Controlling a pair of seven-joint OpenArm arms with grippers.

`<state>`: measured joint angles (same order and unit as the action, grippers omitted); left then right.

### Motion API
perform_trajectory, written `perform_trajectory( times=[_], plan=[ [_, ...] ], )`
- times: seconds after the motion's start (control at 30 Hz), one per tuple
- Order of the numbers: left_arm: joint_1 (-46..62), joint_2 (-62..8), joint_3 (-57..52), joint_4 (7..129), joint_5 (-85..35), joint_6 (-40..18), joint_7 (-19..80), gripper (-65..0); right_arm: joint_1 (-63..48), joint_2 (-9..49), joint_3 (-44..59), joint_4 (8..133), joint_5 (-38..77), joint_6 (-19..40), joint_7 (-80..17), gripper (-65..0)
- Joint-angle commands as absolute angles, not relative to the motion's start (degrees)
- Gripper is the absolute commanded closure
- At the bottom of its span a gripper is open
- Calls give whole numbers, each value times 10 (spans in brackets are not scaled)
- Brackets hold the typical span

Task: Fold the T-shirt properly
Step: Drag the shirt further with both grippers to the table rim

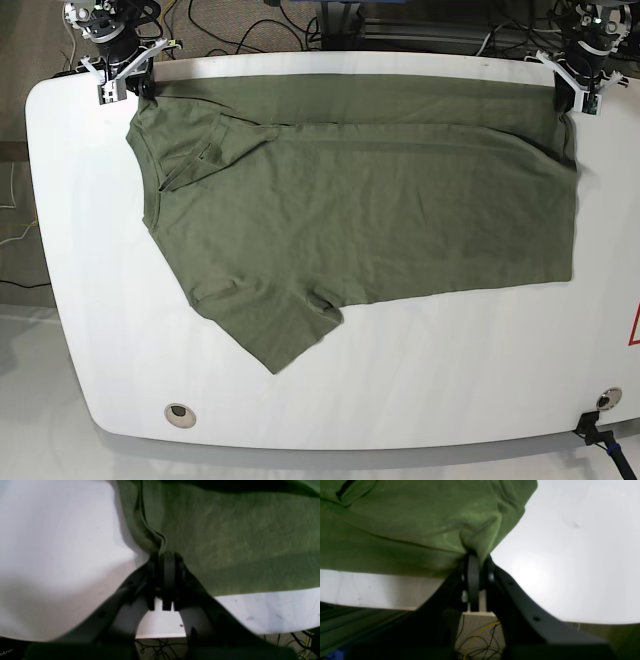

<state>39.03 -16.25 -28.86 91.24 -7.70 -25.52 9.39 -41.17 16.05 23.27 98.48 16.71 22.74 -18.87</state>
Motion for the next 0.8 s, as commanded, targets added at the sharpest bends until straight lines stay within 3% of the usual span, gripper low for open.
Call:
perform_trajectory(
  times=[0.0,0.1,0.17,0.27,0.37,0.4,0.77],
  plan=[
    [394,-171,-293,921,-78,-251,85,0,-421,166,234,989,155,223,-205,0],
    [394,-171,-293,921,-78,-251,85,0,-422,166,237,989,155,223,-204,0],
    [394,-176,-293,921,-78,-253,85,0,-423,166,237,989,155,223,-202,-58],
    [393,-182,-293,925,-78,-267,102,0,-422,166,237,996,155,223,-202,-78],
    [376,-181,-296,938,-78,-267,108,-178,-423,165,237,1013,155,223,-204,-89],
    [376,-180,-296,940,-78,-267,108,-207,-423,162,237,1019,155,223,-205,-89],
    [362,-181,-298,990,-78,-267,108,-212,-428,147,238,1081,154,223,-205,-94]
  ],
)
